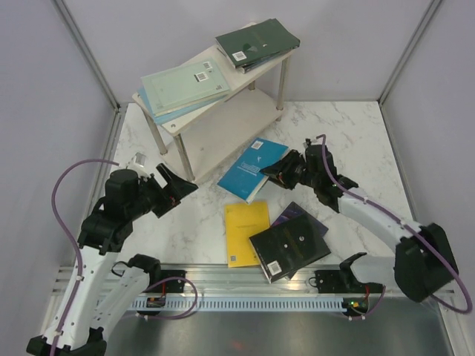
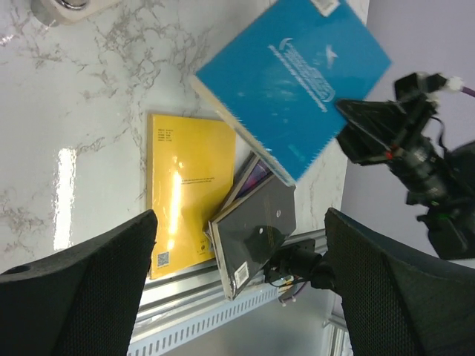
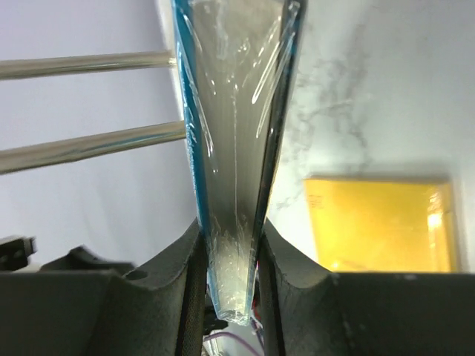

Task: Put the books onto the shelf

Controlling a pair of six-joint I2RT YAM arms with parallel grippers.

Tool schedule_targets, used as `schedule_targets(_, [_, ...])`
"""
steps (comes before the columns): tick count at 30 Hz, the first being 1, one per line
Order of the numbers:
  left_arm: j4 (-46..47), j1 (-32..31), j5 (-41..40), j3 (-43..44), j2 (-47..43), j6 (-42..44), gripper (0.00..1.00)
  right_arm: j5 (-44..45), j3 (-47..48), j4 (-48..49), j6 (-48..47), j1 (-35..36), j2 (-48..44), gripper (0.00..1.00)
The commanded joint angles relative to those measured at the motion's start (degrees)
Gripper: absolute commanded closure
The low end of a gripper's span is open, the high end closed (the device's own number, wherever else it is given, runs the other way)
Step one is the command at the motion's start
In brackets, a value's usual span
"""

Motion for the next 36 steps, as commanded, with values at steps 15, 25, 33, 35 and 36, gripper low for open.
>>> schedule_targets(15, [-8.27, 0.04, -4.58, 11.95, -0.58, 8.57, 0.00, 6.60, 50.75, -7.53, 9.63, 1.75, -3.38, 1.00])
schedule_targets(25, [-9.50, 0.04, -0.70, 12.38, -2.69, 9.36, 0.00, 19.78, 78.19, -6.55, 10.34, 12.99, 20.02, 1.00])
schedule_targets(33, [-9.77, 0.04, 0.53, 12.04, -4.71, 7.52, 0.00, 38.59, 84.79, -7.87, 7.88, 19.16, 27.67, 1.00])
schedule_targets(35, [-10.03, 0.04, 1.32, 12.04, -5.15, 7.52, 0.00, 39.57, 86.12, -7.61, 7.17, 19.43, 29.08, 1.00])
schedule_targets(36, [-10.29, 0.04, 1.41, 11.95, -5.59, 7.52, 0.00, 40.10, 86.21, -7.26, 7.17, 19.60, 29.34, 1.00])
